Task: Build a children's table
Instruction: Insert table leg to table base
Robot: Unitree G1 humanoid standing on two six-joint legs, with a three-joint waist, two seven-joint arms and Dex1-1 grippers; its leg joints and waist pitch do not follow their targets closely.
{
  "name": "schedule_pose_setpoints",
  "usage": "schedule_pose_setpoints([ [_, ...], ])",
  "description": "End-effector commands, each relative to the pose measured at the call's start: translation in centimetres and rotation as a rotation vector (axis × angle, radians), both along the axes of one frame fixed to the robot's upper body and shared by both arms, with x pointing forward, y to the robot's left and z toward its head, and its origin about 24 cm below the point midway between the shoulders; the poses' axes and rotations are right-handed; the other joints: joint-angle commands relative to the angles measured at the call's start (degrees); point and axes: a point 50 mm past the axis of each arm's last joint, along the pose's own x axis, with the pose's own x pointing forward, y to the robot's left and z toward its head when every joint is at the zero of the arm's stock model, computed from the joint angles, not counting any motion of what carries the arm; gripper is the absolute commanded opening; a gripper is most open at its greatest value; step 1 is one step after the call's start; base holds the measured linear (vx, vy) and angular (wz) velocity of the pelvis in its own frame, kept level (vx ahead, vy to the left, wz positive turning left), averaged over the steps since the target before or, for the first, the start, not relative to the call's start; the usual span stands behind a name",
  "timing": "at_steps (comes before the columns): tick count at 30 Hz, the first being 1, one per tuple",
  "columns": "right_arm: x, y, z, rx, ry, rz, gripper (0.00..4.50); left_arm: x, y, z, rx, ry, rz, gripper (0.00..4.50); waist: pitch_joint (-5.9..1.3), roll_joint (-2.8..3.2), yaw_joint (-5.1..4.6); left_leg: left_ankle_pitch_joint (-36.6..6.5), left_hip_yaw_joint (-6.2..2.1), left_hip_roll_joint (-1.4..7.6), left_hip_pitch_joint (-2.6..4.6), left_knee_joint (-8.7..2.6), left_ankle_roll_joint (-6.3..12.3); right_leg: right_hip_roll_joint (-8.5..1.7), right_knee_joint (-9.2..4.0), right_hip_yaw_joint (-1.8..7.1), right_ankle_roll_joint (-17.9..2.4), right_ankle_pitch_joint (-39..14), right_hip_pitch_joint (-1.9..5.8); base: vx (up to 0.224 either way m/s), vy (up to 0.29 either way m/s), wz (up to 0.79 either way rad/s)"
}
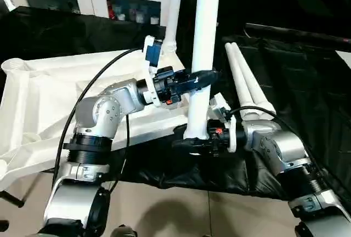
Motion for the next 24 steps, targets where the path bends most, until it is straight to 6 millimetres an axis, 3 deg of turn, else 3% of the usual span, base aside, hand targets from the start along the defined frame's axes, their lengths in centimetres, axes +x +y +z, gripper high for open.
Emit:
schedule_pose_setpoints([
  [1,0.6,-0.4,0.8,-0.022,-0.063,-0.039,2.73,0.6,0.4,-0.1,0.026,0.026,0.098,1.91,-4.61,0.66,-0.11,-2.9,-0.06,0.78,0.68,-3.05,1.94,-4.14,-3.13,2.82,-13.9,3.8,3.97,0.0,0.0,0.0],
  [4,1.0,-0.4,1.2,0.007,-0.055,-0.093,3.42,1.1,0.4,-0.3,0.051,0.048,0.176,1.9,-4.59,0.59,-0.15,-3.2,-0.12,0.81,0.68,-3.07,1.76,-4.19,-3.17,2.81,-13.8,3.4,3.98,0.0,0.0,0.0],
  [11,1.7,-1.6,3.1,0.082,-0.097,-0.179,4.01,2.3,1.0,-0.7,0.096,0.105,0.351,1.86,-4.58,0.33,-0.06,-3.5,-0.06,0.69,0.67,-3.01,1.67,-4.13,-3.46,2.83,-12.3,0.9,3.96,0.0,0.0,0.0],
  [14,3.4,-3.3,4.3,0.146,-0.059,-0.346,4.03,2.5,1.3,-0.5,0.098,0.105,0.378,1.86,-4.6,0.32,-0.12,-3.0,0.01,0.6,0.74,-2.98,1.84,-4.02,-3.4,2.83,-12.4,0.9,3.75,0.0,0.0,0.0],
  [17,3.6,-3.8,4.9,0.169,-0.048,-0.35,4.03,2.5,1.3,-0.5,0.102,0.103,0.384,1.86,-4.63,0.35,-0.11,-2.9,0.06,0.59,0.75,-2.92,1.66,-3.99,-3.34,2.83,-12.5,0.9,3.83,0.0,0.0,0.0],
  [20,3.5,-3.3,4.9,0.13,-0.069,-0.341,4.03,2.5,1.2,-0.3,0.107,0.099,0.388,1.86,-4.75,0.29,-0.13,-1.3,0.03,0.57,0.64,-2.81,2.26,-3.96,-3.09,2.78,-12.9,3.7,3.87,0.0,0.0,0.0],
  [24,3.6,-2.5,4.4,0.071,-0.066,-0.361,4.03,2.4,0.9,-0.1,0.107,0.09,0.386,1.86,-4.64,0.29,-0.14,-2.3,0.05,0.59,0.69,-2.94,1.52,-4.12,-3.35,2.78,-12.7,1.4,3.86,0.0,0.0,0.0],
])
